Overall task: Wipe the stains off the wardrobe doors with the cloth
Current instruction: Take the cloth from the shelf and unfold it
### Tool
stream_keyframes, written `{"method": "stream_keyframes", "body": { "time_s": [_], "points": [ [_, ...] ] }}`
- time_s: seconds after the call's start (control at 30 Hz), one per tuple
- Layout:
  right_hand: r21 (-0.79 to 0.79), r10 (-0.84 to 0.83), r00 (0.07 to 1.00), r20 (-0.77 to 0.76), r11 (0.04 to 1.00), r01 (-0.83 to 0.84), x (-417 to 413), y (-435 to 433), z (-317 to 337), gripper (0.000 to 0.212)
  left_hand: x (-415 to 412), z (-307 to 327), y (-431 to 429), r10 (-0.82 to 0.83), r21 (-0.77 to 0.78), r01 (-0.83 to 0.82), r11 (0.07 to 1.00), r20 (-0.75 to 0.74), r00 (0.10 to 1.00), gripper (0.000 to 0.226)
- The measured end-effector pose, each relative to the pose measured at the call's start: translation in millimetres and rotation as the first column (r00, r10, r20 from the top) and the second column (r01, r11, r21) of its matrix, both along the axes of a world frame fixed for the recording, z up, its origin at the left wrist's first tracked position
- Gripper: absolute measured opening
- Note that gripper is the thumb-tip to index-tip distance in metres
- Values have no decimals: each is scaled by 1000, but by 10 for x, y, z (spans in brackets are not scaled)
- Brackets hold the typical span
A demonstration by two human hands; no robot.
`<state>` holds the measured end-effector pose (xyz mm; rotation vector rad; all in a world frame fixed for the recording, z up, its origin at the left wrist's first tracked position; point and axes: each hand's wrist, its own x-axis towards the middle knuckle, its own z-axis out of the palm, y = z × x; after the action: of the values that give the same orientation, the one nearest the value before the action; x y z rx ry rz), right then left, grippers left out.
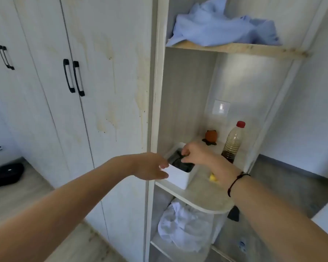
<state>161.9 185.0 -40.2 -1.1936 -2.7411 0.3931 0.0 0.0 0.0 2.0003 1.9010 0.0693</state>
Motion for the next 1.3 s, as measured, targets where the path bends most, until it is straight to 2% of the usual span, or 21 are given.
{"method": "stream_keyframes", "body": {
  "time_s": [0.07,0.13,0.27,0.33,0.4,0.5,0.6,0.7,0.8,0.93,1.1,1.13,1.2,1.3],
  "points": [
    [-78,122,950,287,992,-103,-76,117,-68,17,35,-50,155,61,-8,-61,998,27,998,51],
    [-117,160,860,485,986,-117,-186,145,-186,11,42,-108,254,111,10,-112,994,57,992,51],
    [-127,180,775,606,983,-129,-313,236,-305,13,163,-148,500,82,29,-84,996,53,995,44],
    [-129,179,776,605,984,-126,-375,328,-374,12,212,-195,635,71,29,-73,997,63,995,36],
    [-139,185,800,571,982,-128,-400,349,-428,17,247,-249,733,73,14,-74,997,69,995,33],
    [-119,171,887,428,984,-132,-393,386,-492,25,262,-315,811,68,1,-68,998,73,995,31],
    [-110,143,953,266,987,-117,-333,452,-297,13,227,-377,915,85,24,-88,996,98,992,24],
    [-136,73,997,30,988,-68,-228,582,-31,10,226,-426,1010,116,57,-124,991,131,985,46],
    [-191,34,992,-122,980,-57,-127,624,216,16,246,-504,1089,151,92,-167,982,162,975,71],
    [-261,-10,941,-338,962,-84,-57,649,453,9,238,-573,1222,162,184,-225,957,305,938,89],
    [-379,-162,830,-533,923,-63,-142,691,517,7,193,-589,1401,160,194,-338,921,602,782,93],
    [-404,-202,801,-564,913,-55,-167,691,495,12,192,-603,1425,171,182,-347,920,610,774,91],
    [-394,-220,788,-574,919,-30,-189,666,445,11,196,-646,1444,210,198,-366,909,541,815,83],
    [-328,-215,831,-514,944,42,-186,659,286,9,225,-720,1425,300,221,-413,884,410,861,65]
  ]
}}
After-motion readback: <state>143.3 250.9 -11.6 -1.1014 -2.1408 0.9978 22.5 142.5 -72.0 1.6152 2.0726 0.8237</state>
